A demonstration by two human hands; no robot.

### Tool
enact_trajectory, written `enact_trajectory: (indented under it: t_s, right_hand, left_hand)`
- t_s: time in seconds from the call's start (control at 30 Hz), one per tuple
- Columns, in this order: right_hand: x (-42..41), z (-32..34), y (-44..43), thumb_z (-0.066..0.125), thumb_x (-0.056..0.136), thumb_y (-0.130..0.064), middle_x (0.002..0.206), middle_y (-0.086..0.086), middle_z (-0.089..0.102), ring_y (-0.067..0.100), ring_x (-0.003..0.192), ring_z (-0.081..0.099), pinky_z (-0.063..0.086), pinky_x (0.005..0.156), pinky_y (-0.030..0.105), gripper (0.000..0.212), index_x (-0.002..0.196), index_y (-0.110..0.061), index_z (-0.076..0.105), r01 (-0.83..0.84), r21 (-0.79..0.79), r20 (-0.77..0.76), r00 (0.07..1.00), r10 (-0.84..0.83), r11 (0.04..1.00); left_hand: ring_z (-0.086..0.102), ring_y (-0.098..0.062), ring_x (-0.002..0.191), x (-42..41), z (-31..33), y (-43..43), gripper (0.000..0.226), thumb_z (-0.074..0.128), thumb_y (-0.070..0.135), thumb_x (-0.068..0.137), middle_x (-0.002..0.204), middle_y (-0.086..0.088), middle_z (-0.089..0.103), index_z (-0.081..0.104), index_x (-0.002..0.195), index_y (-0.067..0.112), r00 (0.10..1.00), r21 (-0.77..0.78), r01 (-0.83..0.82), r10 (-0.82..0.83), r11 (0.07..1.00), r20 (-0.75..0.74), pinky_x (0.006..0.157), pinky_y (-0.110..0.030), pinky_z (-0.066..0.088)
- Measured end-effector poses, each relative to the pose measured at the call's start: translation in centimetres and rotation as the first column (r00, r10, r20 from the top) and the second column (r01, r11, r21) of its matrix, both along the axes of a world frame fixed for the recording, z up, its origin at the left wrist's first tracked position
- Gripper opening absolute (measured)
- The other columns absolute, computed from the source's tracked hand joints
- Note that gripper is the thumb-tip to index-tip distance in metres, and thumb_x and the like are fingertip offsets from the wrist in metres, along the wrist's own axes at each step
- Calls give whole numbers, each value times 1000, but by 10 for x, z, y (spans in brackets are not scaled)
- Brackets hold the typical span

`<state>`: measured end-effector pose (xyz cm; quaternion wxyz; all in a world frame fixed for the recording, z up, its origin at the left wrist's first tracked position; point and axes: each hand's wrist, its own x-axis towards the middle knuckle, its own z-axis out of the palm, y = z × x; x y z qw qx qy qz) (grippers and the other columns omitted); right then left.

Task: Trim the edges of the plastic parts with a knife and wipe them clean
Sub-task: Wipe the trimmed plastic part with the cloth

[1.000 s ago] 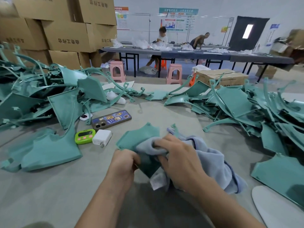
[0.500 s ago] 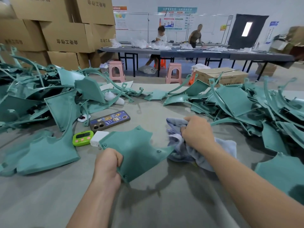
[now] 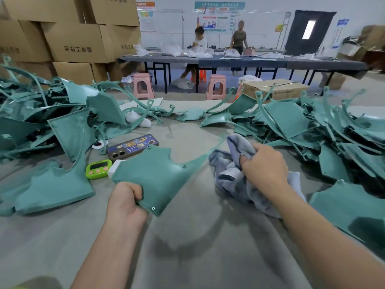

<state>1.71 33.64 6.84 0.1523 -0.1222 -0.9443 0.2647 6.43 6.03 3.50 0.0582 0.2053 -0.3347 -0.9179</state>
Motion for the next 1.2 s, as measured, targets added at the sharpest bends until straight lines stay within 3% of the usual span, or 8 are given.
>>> enact_trajectory:
  t_s: [0.17, 0.27, 0.37, 0.5, 0.7, 0.87, 1.13, 1.2]
  right_hand:
    - [26, 26, -2, 70, 89, -36, 141, 3, 57, 26, 128, 49, 39, 105, 43, 77, 155, -28, 32, -36, 208, -204, 976, 80, 977]
    - [56, 30, -35, 72, 90, -32, 119, -8, 67, 9, 97, 67, 51, 81, 21, 67, 148, -34, 38, -296, -322, -402, 903, 153, 899]
    - [69, 16, -83, 69, 92, -44, 99, 1, 72, 19, 86, 71, 61, 73, 35, 41, 124, -17, 64, -125, -961, -53, 960, 276, 248]
    - [63, 4, -81, 61, 99, -33, 114, 22, 72, 33, 98, 69, 60, 87, 46, 43, 123, 3, 66, 131, -962, 34, 929, 369, -240]
    - [53, -19, -48, 55, 94, 8, 90, 21, 77, 31, 67, 75, 63, 57, 41, 19, 95, 2, 73, 59, -998, 49, 939, 341, -19]
    - [45, -33, -47, 64, 92, 2, 102, 21, 77, 31, 82, 76, 64, 74, 38, 13, 100, 2, 75, -39, -997, -9, 923, 384, 71]
    - [54, -42, -60, 71, 96, -22, 94, 5, 80, 23, 88, 77, 61, 77, 34, 16, 94, -7, 75, -202, -898, -36, 919, 392, 390]
    - [60, -35, -63, 67, 95, -22, 100, 7, 79, 30, 96, 75, 59, 89, 46, 18, 100, -7, 75, -246, -895, -72, 904, 422, 372]
  left_hand:
    - [65, -17, 86, -8, 3, 10, 55, 28, -19, 55, 103, 2, 69, 63, 85, 10, 976, -106, -198, 186, 974, -112, 72, -27, 49]
    - [60, 2, 65, -4, 2, 30, 51, 38, -24, 62, 72, 19, 68, 65, 75, 16, 917, -473, -388, 279, 791, -286, 61, -23, 47]
    - [64, 11, 85, 13, -9, 50, 62, 41, -12, 62, 89, 27, 72, 72, 89, 34, 859, -805, -471, -21, 360, -512, 75, -9, 49]
    - [51, 9, 127, 24, -22, 63, 67, 57, 8, 62, 127, 33, 59, 71, 122, 33, 812, -941, -334, -490, 54, -316, 109, -18, 41]
    - [28, 11, 143, 17, -16, 63, 69, 72, 37, 75, 155, 29, 32, 54, 142, 38, 944, -981, -131, -286, 142, -167, 115, -11, 23]
    - [73, -12, 87, 11, -13, 57, 17, 70, 39, 83, 94, 13, 77, 73, 99, 44, 942, -891, -9, -294, 454, -159, 78, -36, 60]
    - [48, -24, 56, 9, -15, 55, 47, 45, 41, 97, 55, 0, 49, 55, 63, 10, 988, -828, -153, 65, 539, -140, 45, -44, 50]
    - [38, -19, 51, 14, -13, 52, 46, 40, 49, 92, 48, 8, 41, 49, 57, 21, 980, -911, -191, 126, 365, -155, 49, -35, 34]
